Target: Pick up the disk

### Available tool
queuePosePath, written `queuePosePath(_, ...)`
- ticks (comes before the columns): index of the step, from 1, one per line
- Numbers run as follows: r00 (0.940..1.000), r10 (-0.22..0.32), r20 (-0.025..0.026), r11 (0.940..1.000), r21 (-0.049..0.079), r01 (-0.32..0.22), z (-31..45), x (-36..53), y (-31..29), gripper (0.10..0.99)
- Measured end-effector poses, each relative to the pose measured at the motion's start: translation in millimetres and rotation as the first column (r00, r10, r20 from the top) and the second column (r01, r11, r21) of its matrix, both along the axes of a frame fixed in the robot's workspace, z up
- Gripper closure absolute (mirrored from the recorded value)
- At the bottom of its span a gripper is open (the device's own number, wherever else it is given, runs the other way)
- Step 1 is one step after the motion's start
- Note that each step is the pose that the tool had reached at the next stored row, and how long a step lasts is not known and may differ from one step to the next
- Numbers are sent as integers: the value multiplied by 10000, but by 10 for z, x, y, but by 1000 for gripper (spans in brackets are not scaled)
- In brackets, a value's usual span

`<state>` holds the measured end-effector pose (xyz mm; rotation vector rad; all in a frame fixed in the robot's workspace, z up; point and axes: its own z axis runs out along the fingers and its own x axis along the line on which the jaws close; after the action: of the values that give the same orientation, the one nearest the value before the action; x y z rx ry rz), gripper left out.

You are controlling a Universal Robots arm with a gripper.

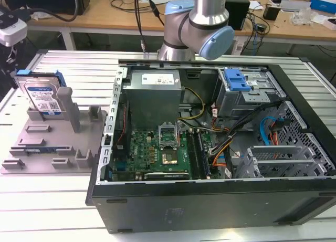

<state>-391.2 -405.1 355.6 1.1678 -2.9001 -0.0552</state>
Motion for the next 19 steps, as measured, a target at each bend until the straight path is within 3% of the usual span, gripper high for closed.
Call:
queuePosePath(4,9958,914,0,9958,0,-914,-4,0,0,604)
queuePosePath(7,9864,1643,0,9864,-1,-1643,-7,0,0,604)
queuePosePath(11,9628,2701,0,9628,-2,-2701,-10,0,0,592)
queuePosePath(12,9550,2967,-1,9550,-4,-2967,-11,0,0,529)
queuePosePath(16,9251,3797,-8,9251,-27,-3797,-15,0,0,529)
queuePosePath(19,9044,4268,32,9043,-67,-4267,-20,0,1,529)
